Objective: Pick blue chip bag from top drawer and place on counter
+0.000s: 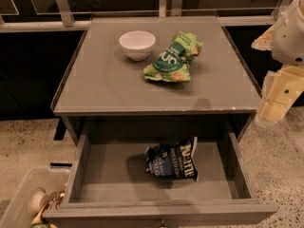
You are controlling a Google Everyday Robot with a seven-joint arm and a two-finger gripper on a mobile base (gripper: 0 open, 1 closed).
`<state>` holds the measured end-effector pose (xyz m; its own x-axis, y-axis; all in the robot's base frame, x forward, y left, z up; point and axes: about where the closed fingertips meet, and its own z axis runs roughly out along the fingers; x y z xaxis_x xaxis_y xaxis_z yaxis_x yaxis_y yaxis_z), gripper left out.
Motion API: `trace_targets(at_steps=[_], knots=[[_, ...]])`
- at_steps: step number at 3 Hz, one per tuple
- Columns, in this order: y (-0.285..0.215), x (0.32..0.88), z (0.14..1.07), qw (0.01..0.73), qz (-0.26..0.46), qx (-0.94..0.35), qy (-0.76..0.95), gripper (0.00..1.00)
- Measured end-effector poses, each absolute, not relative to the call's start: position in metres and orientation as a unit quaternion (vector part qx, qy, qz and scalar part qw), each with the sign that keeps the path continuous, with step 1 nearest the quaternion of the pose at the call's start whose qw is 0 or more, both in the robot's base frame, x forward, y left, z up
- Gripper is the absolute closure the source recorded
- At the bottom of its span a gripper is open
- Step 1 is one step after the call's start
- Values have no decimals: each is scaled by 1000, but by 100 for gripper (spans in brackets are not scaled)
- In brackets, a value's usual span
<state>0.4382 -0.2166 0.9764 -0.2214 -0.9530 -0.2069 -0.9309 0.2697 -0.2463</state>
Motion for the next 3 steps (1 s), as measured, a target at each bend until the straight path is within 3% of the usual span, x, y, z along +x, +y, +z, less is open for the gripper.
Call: trace_targets(at_steps=[2, 3], knots=[[-220, 423, 975, 176, -31, -609, 773, 0], [-230, 386, 961, 218, -21, -610, 762, 0]])
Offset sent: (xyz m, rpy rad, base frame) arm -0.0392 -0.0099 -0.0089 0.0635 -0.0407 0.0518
